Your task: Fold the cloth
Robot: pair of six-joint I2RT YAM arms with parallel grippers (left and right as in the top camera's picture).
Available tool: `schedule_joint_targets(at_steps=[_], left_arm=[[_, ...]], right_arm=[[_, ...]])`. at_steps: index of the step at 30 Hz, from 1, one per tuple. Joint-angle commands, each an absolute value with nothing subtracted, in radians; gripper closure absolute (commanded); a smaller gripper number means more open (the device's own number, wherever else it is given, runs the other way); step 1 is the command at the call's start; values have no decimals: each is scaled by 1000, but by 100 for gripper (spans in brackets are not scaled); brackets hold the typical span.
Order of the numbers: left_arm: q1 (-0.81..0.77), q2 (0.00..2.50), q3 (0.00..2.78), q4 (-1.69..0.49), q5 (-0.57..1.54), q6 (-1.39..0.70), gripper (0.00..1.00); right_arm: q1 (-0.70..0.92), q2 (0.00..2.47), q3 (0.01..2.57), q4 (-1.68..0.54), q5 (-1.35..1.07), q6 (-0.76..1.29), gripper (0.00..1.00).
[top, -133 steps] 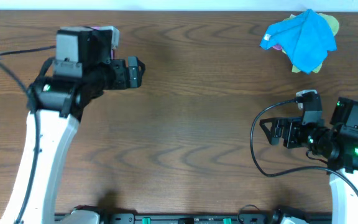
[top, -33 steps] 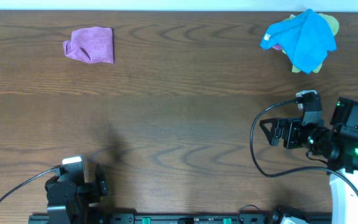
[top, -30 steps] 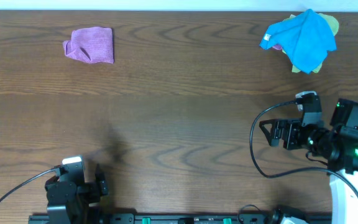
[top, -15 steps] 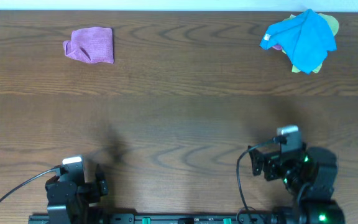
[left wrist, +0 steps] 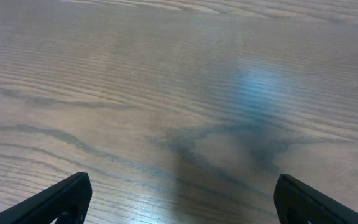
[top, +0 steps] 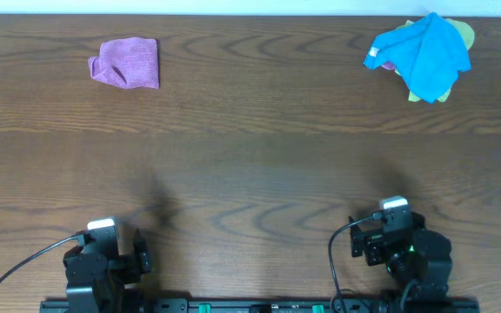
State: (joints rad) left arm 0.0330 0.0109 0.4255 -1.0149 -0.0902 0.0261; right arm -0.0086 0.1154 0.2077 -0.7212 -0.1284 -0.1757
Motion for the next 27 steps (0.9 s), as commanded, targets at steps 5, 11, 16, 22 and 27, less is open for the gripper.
schedule_joint_targets(at_steps=[5, 11, 16, 22, 27], left_arm=[[39, 4, 422, -1016, -105, 22, 5], [39, 4, 422, -1016, -105, 22, 5], [39, 4, 422, -1016, -105, 22, 5], [39, 4, 422, -1016, -105, 22, 5], [39, 4, 422, -1016, -104, 22, 5]], right_arm=[[-1, 80, 198, -764, -40, -191, 1], [0, 51, 185, -778, 17, -100, 1], [1, 32, 170, -771, 39, -34, 1], [7, 32, 170, -771, 76, 7, 1], [7, 33, 170, -771, 75, 7, 1]])
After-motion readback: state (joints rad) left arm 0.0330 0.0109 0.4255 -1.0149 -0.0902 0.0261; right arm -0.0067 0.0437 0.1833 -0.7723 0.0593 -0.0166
